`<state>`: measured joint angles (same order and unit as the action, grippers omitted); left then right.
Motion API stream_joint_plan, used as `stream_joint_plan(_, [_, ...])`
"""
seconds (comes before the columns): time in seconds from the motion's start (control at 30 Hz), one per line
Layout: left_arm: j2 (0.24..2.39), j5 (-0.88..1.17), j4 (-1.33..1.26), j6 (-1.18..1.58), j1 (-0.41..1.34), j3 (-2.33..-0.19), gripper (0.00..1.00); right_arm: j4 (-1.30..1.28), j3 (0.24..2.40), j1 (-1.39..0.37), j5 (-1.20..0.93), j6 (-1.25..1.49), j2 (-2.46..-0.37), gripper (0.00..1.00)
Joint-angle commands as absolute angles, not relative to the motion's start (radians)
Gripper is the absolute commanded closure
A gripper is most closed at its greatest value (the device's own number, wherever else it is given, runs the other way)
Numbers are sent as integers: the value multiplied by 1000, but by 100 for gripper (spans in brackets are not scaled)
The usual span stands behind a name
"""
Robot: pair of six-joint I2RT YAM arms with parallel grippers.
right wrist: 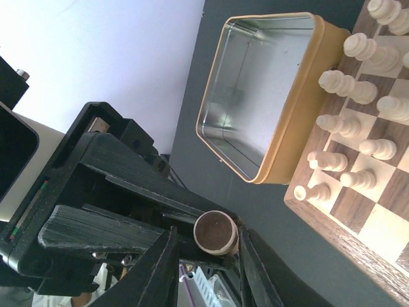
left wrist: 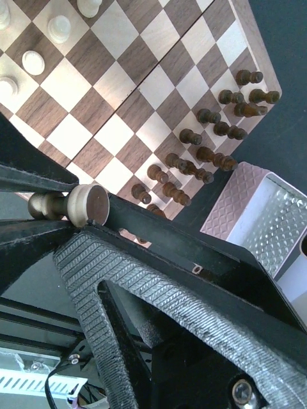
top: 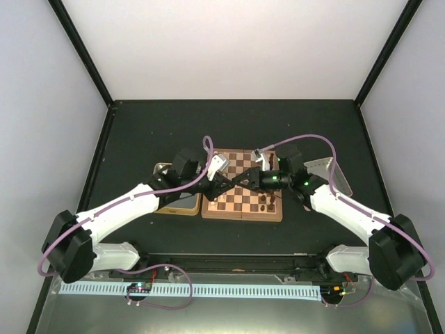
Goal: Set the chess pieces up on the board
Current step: Place the chess piece on the chessboard.
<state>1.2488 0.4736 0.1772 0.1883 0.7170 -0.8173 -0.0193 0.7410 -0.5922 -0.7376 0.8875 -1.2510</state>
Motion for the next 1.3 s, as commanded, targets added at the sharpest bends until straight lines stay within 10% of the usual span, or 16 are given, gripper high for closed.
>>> stream_joint_plan(0.0, [1201,532,88,153,734,-809,98,60,724,-589,-754,960,-1255,72])
stream_joint_plan(0.7, [1112,531,29,80,735,-748,97,60,738,-591,-800,1086,-1262,71])
stream_joint_plan(0.93, [1110,489,14,119,735,-775,97,-5,757,-592,-809,1049,-1243,88])
stream_joint_plan(1.27, [1048,419,-175,305,735,-731,61,437,659,-581,-691,1436,-1158,95])
